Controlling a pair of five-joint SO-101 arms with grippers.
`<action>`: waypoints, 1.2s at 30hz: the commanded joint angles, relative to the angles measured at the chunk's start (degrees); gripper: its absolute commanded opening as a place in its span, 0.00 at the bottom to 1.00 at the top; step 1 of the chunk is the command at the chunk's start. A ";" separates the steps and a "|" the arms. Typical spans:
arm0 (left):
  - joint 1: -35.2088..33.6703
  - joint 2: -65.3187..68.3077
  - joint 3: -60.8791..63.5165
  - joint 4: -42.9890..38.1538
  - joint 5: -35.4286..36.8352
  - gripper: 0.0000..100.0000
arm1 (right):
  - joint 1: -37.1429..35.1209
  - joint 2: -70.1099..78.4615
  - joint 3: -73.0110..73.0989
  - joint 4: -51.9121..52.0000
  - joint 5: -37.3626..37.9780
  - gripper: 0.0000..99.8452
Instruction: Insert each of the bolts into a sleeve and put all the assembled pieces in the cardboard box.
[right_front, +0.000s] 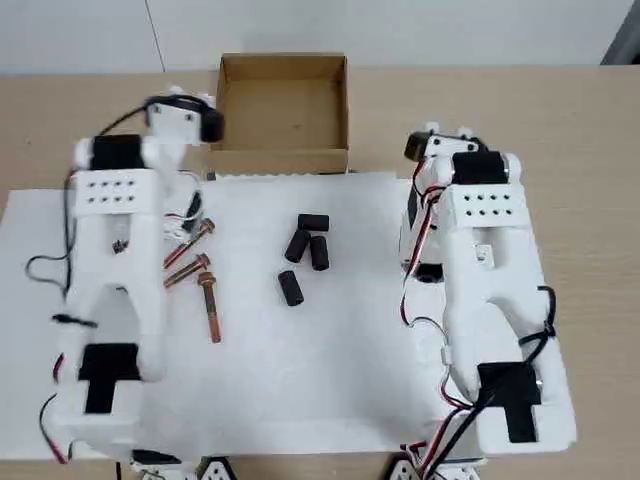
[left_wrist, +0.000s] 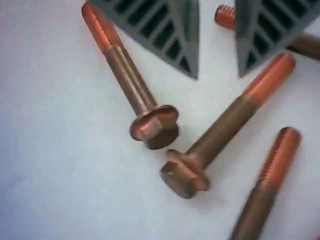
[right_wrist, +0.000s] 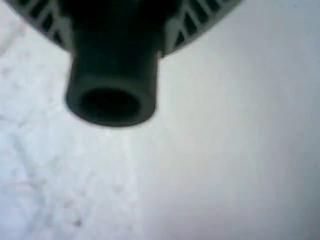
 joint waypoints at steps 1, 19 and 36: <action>1.67 1.49 -2.51 1.41 -2.02 0.05 | 0.48 -3.21 0.09 0.40 3.60 0.00; -0.70 10.29 -2.51 -8.79 -10.02 0.14 | 0.48 -3.21 0.09 0.48 4.92 0.00; -3.08 24.53 -14.46 -9.14 -10.46 0.14 | 0.13 -3.03 0.09 0.48 4.75 0.00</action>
